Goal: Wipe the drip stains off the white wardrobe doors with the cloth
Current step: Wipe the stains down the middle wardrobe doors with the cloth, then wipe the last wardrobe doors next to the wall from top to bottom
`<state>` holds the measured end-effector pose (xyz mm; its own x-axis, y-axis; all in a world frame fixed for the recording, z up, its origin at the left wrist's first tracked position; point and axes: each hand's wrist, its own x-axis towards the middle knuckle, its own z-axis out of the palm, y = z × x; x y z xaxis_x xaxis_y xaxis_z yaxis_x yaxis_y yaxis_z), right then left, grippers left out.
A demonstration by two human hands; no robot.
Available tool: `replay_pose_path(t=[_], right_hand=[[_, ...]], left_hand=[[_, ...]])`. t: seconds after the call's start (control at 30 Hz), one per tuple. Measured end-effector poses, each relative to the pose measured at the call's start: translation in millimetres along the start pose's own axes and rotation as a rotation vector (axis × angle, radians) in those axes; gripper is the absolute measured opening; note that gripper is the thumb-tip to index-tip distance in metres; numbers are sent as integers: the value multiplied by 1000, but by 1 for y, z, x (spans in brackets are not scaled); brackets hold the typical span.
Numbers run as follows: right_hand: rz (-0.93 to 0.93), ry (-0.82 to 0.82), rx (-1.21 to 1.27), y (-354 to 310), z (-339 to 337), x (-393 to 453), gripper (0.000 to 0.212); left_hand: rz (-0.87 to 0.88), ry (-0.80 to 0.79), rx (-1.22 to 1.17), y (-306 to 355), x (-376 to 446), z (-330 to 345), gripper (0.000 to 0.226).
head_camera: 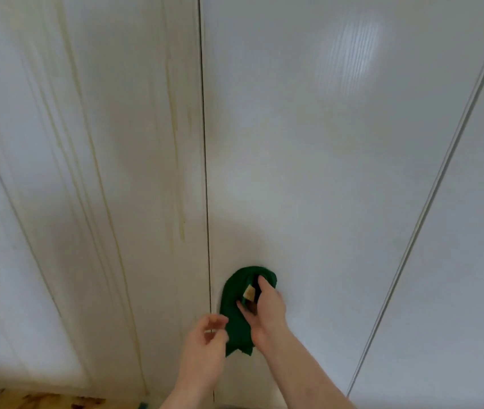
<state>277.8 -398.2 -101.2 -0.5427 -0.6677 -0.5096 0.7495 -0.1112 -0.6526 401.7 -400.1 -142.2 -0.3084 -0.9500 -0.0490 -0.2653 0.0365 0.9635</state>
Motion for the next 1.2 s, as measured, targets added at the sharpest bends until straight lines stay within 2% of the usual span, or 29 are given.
replay_pose_path(t=[0.07, 0.13, 0.3, 0.43, 0.5, 0.67, 0.8, 0.87, 1.2], right_hand=[[-34, -62, -53, -27, 4, -16, 21], [-51, -111, -76, -60, 11, -39, 15], [-183, -228, -260, -136, 29, -93, 23], [-282, -307, -419, -193, 36, -136, 39], [-332, -321, -505, -217, 36, -159, 40], [-459, -288, -632, -262, 20, -206, 41], [-608, -251, -733, -288, -1, -231, 23], [-707, -233, -762, -302, -3, -243, 21], [-1359, -170, -815, -364, 62, -263, 32]], left_hand=[[-10, -142, 28, 8, -10, 7, 26], [60, -225, 77, 31, -18, 11, 32], [282, -314, 124, 120, -14, 15, 60], [392, -335, 197, 188, -9, 12, 77], [407, -313, 271, 216, -6, 9, 80], [470, -210, 385, 258, -7, -6, 84], [532, -94, 422, 291, -2, -14, 92], [574, -11, 481, 314, 2, -16, 93], [1048, 492, 747, 451, 45, -35, 87]])
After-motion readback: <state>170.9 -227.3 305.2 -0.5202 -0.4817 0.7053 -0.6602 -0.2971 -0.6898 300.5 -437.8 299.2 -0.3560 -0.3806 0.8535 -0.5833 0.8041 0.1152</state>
